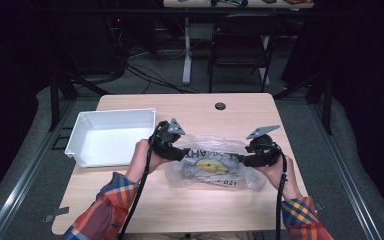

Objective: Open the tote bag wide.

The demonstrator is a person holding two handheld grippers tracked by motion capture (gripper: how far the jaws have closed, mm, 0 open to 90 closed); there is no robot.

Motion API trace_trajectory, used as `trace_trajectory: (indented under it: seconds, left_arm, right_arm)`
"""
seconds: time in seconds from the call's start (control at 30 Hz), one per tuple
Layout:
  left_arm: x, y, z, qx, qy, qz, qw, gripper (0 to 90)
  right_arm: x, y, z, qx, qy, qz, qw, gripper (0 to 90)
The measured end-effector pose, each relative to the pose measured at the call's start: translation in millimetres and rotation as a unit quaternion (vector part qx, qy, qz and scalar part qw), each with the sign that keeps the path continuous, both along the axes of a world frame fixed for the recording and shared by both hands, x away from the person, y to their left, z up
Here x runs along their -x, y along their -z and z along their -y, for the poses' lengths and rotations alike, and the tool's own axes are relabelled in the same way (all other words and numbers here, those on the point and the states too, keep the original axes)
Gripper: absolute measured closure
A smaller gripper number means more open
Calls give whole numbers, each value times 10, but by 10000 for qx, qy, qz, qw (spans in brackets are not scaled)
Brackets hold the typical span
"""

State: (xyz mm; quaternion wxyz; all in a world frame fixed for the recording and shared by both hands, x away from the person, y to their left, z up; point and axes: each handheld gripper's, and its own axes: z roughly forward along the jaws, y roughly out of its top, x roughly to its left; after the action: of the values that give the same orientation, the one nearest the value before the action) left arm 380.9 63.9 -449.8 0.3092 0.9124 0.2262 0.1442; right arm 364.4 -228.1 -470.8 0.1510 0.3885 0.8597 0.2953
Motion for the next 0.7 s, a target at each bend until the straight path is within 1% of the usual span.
trace_trajectory:
  seconds: [0.03,0.1,0.13,0.17,0.23,0.3,0.33,0.37,0.4,0.43,0.47,0.5,0.53,0.57,0.6,0.63,0.67,0.7]
  left_arm:
    - [10,48,55,-97,89,-60,9999,439]
    - [9,187,145,-304,314,-181,9989,488]
    - [-4,271,179,-422,301,-245,9984,490]
    - [-25,356,204,-541,315,-277,9977,500]
    - [-77,506,220,-693,274,-308,9967,502]
    - [-111,615,221,-811,231,-304,9960,518]
    - [-104,631,210,-729,216,-139,9970,531]
    - [-98,633,206,-711,204,-82,9972,590]
    - [-95,626,203,-731,254,-79,9970,616]
    - [-84,618,201,-726,276,-73,9970,668]
    - [-67,615,203,-731,307,-34,9968,736]
    - [-48,619,210,-739,339,11,9967,786]
    - [-32,612,215,-773,417,41,9961,819]
    - [-16,608,222,-800,437,76,9958,866]
    - [-7,604,225,-818,496,52,9954,884]
    - [1,599,220,-815,578,18,9950,892]
    - [11,591,210,-792,643,-41,9948,892]
    - [18,583,197,-806,737,-98,9940,893]
  right_arm:
    - [1,34,-44,75,-96,-54,9999,496]
    - [-7,117,-118,231,-233,-155,9993,499]
    - [-17,161,-145,335,-310,-224,9987,495]
    - [-22,201,-167,438,-319,-224,9983,492]
    - [-34,276,-191,513,-268,-267,9980,495]
    - [-44,328,-202,632,-287,-265,9972,535]
    - [-49,344,-206,699,-304,-280,9967,587]
    - [-50,353,-206,742,-301,-271,9964,636]
    - [-50,366,-206,721,-284,-277,9966,679]
    - [-50,372,-205,772,-287,-268,9962,719]
    - [-42,377,-205,763,-241,-206,9966,754]
    - [-39,377,-200,736,-245,-189,9968,790]
    - [-33,371,-194,703,-254,-197,9970,842]
    - [-25,363,-187,702,-268,-179,9970,895]
    - [-18,360,-187,673,-286,-205,9971,900]
    - [-6,373,-197,696,-315,-253,9968,900]
    - [-6,373,-197,696,-315,-253,9968,900]
    - [2,381,-200,681,-318,-267,9968,900]
